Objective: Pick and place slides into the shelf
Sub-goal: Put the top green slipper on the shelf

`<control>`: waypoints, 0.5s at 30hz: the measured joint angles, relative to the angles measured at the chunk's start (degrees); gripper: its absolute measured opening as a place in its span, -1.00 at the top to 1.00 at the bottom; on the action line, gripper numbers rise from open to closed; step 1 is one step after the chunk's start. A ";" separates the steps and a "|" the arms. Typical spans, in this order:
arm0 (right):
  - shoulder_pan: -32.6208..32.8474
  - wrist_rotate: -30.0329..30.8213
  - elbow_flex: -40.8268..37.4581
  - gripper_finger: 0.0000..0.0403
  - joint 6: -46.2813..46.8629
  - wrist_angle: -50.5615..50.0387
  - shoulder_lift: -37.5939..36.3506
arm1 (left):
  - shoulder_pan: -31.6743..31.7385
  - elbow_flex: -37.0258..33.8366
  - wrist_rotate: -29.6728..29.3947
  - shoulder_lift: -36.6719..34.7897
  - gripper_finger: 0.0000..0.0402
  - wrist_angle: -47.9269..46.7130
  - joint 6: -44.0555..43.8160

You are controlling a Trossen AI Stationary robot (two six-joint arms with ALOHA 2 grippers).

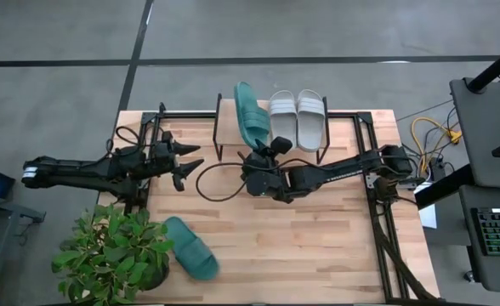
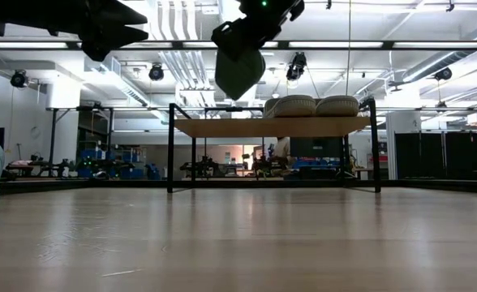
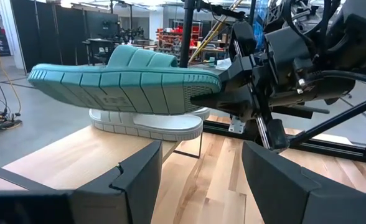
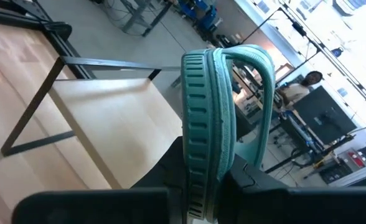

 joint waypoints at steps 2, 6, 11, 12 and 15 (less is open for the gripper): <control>0.00 0.04 0.01 0.84 -0.04 0.00 0.00 | 0.00 0.00 -0.01 -0.01 -0.03 0.05 -0.02; 0.00 0.00 0.00 0.84 -0.08 -0.16 0.02 | 0.00 0.00 -0.01 0.11 -0.03 -0.04 -0.03; 0.60 0.43 -0.15 0.84 -0.25 -1.02 0.07 | 0.00 0.00 -0.01 0.11 -0.03 -0.02 -0.04; 0.67 0.57 -0.15 0.84 -0.41 -1.03 0.07 | 0.00 0.00 -0.01 0.11 -0.03 0.02 -0.04; 0.70 0.63 -0.17 0.84 -1.25 -1.30 0.07 | 0.00 0.00 -0.01 0.11 -0.03 0.03 -0.04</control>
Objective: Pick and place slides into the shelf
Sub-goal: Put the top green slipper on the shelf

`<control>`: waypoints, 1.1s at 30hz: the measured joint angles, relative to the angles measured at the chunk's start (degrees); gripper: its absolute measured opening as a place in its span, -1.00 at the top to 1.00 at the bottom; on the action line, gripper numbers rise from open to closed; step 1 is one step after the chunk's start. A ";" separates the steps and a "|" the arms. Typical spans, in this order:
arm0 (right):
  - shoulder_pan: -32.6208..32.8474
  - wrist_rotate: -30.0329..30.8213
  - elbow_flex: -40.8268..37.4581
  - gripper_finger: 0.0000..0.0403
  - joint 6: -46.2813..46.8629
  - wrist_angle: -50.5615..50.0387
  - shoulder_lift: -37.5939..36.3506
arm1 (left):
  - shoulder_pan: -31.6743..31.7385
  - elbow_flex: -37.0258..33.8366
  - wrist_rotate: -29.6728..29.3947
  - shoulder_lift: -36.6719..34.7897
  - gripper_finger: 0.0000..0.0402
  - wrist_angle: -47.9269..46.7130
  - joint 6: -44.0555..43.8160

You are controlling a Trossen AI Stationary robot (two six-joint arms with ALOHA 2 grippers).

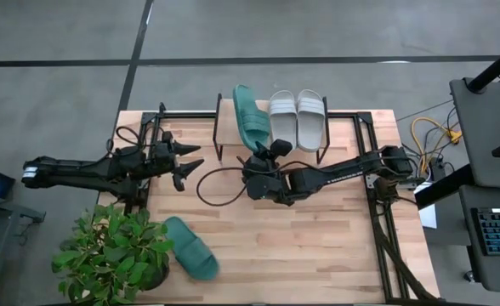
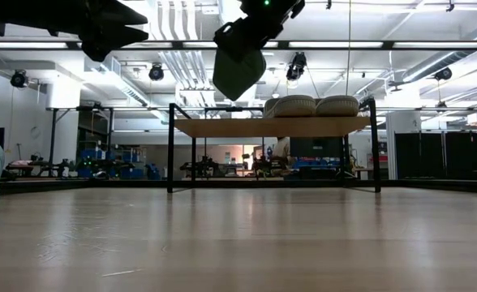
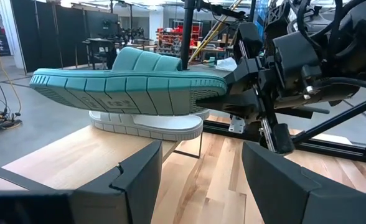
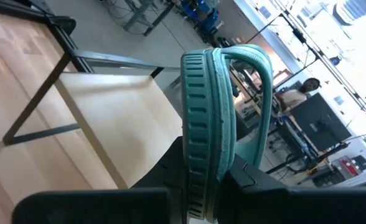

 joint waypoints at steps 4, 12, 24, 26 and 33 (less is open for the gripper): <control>-0.11 0.43 -0.15 0.84 -1.12 -0.44 1.08 | 0.00 0.00 0.00 -0.02 -0.03 0.03 -0.02; -0.25 4.06 0.80 0.84 -7.80 -0.19 7.18 | 0.02 0.00 -0.04 -0.15 -0.03 -0.81 -0.02; -0.59 2.92 1.75 0.84 -5.74 -3.38 7.87 | 0.00 -0.02 -0.04 -0.17 -0.03 -1.35 -0.03; -0.57 2.79 1.75 0.84 -4.83 -4.15 8.18 | 0.01 -0.02 -0.06 -0.17 -0.03 -1.34 -0.04; -0.57 2.47 1.66 0.84 2.36 -11.62 8.28 | 0.00 -0.04 -0.04 -0.07 -0.03 -1.32 -0.06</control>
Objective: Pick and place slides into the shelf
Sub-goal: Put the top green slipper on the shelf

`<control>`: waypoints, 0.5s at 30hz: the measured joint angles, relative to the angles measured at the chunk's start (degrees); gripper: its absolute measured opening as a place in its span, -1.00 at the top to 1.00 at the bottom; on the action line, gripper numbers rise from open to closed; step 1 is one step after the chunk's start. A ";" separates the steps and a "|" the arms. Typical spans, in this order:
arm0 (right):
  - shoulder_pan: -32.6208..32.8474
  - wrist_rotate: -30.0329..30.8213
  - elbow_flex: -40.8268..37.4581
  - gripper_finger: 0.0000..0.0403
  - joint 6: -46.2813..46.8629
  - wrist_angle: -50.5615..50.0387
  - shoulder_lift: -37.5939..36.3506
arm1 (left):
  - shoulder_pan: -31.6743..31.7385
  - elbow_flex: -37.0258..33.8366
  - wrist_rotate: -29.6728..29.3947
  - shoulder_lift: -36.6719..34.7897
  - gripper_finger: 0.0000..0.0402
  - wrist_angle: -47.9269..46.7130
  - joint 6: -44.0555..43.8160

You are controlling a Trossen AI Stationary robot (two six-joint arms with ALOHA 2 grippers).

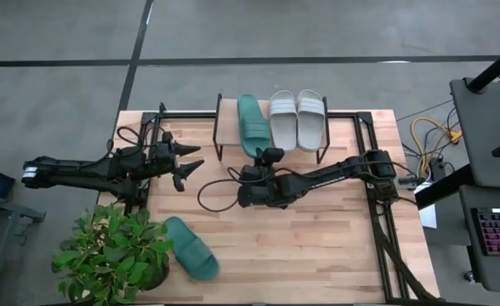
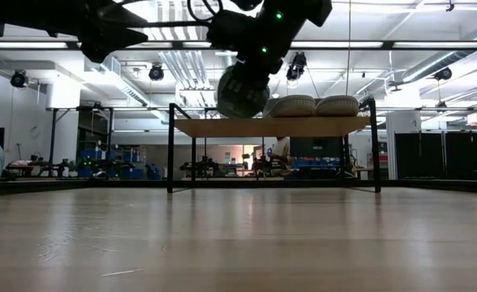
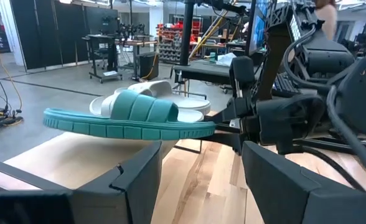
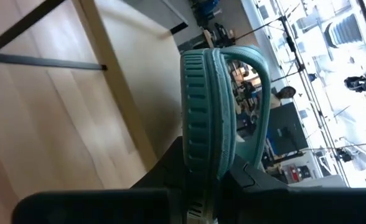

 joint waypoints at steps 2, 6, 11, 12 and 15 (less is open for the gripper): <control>-0.02 -0.80 0.00 0.84 0.95 -1.32 0.00 | 0.02 0.00 -0.01 0.01 -0.03 -0.03 0.00; -0.26 -2.78 -0.08 0.84 2.28 -1.42 0.00 | 0.02 -0.02 -0.02 0.02 -0.03 -0.02 0.00; -1.25 -2.58 -0.09 0.84 1.85 -1.36 0.00 | 0.02 -0.02 -0.02 0.02 -0.03 -0.02 -0.02; -1.49 -2.54 -0.09 0.84 1.61 -1.38 0.00 | 0.02 -0.02 0.00 0.01 -0.03 -0.04 -0.02; -2.04 -2.49 -0.09 0.84 0.71 -1.36 0.00 | 0.02 -0.02 -0.01 0.01 -0.03 -0.02 -0.02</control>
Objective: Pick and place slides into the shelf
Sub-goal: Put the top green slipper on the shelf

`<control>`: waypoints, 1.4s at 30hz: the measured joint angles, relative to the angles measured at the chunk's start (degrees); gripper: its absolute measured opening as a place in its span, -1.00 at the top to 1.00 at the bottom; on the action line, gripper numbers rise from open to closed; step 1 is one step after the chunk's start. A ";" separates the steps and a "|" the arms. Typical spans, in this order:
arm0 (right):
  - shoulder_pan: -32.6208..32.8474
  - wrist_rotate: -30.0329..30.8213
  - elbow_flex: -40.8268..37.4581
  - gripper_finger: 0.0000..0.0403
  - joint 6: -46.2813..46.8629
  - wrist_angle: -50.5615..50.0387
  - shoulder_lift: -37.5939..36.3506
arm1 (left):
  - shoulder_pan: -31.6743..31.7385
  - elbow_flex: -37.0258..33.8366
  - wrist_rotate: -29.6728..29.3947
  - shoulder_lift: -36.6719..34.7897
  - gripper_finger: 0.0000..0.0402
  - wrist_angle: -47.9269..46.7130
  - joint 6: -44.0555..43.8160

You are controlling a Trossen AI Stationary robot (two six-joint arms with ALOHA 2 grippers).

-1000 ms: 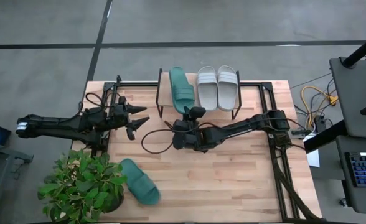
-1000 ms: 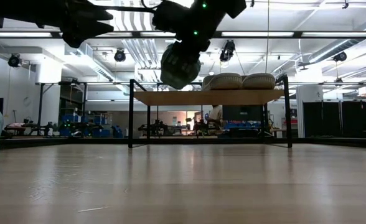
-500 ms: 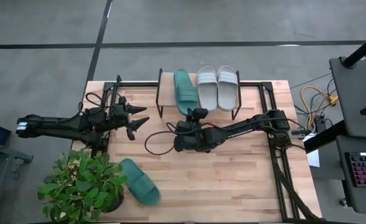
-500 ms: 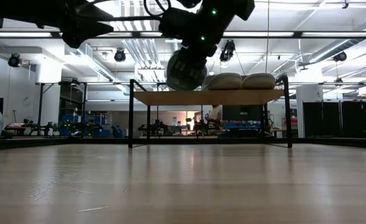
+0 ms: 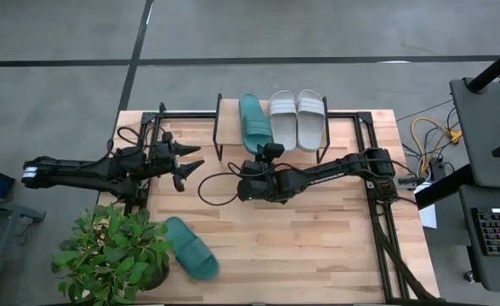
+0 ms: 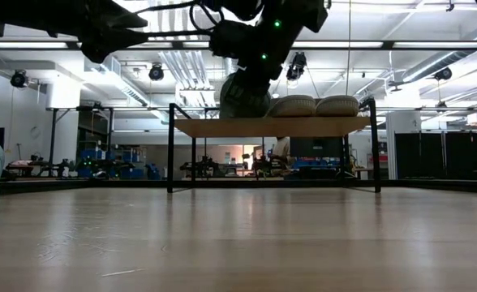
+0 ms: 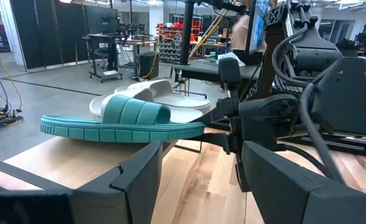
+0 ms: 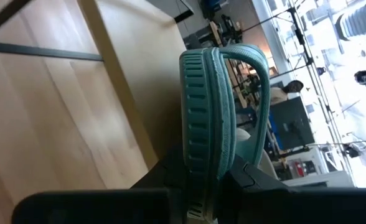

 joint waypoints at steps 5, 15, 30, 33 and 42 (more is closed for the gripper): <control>-0.75 -0.01 0.00 0.84 -2.17 0.04 0.00 | 0.00 0.00 -0.01 0.04 -0.03 0.00 0.02; -1.10 -1.35 0.00 0.80 -3.87 0.04 -0.01 | -0.01 -0.02 0.01 -0.04 -0.03 -0.82 0.02; -1.10 -9.40 4.52 0.61 -2.25 -5.34 -0.15 | -0.02 -0.02 0.01 -0.06 -0.03 -1.11 0.02; -1.14 -10.69 5.44 0.56 1.20 -10.26 -0.17 | -0.02 -0.02 0.01 -0.04 -0.03 -1.29 0.04; -1.34 -16.62 5.99 0.43 3.79 -13.70 -0.22 | 0.00 -0.02 0.01 -0.05 -0.03 -1.27 0.02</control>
